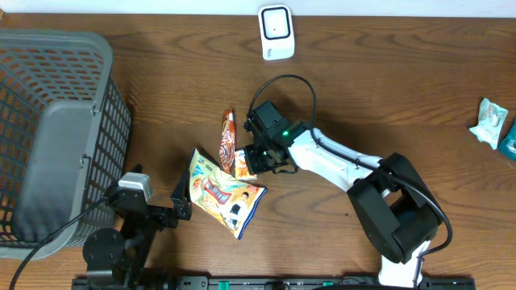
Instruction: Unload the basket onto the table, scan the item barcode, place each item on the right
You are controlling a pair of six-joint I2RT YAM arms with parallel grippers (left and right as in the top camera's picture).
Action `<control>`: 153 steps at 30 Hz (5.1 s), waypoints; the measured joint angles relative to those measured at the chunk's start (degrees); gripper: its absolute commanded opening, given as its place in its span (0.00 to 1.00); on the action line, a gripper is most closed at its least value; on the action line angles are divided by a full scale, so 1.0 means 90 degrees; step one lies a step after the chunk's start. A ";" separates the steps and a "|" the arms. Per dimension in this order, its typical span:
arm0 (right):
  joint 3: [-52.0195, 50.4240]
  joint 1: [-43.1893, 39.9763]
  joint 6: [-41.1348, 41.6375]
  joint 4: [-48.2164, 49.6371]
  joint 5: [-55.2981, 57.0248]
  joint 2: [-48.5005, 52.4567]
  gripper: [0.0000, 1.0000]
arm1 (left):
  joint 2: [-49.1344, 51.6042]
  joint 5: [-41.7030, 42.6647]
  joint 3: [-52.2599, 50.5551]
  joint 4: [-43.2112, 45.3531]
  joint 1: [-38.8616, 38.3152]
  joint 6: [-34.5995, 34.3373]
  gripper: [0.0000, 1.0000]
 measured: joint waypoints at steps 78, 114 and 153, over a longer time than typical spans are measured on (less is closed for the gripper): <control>0.2373 -0.1868 -0.2261 -0.4138 -0.0068 0.0148 0.55 | 0.0000 0.0000 0.0000 -0.0002 0.0000 0.0000 0.98; -0.0214 -0.1610 -0.0588 -0.1389 -0.1069 -0.0022 0.01 | 0.0000 0.0000 0.0000 0.0000 0.0000 0.0000 0.98; 0.0427 -0.3104 -0.0576 -0.6730 -0.4184 -0.0002 0.01 | 0.0000 0.0000 0.0000 0.0000 0.0000 0.0000 0.98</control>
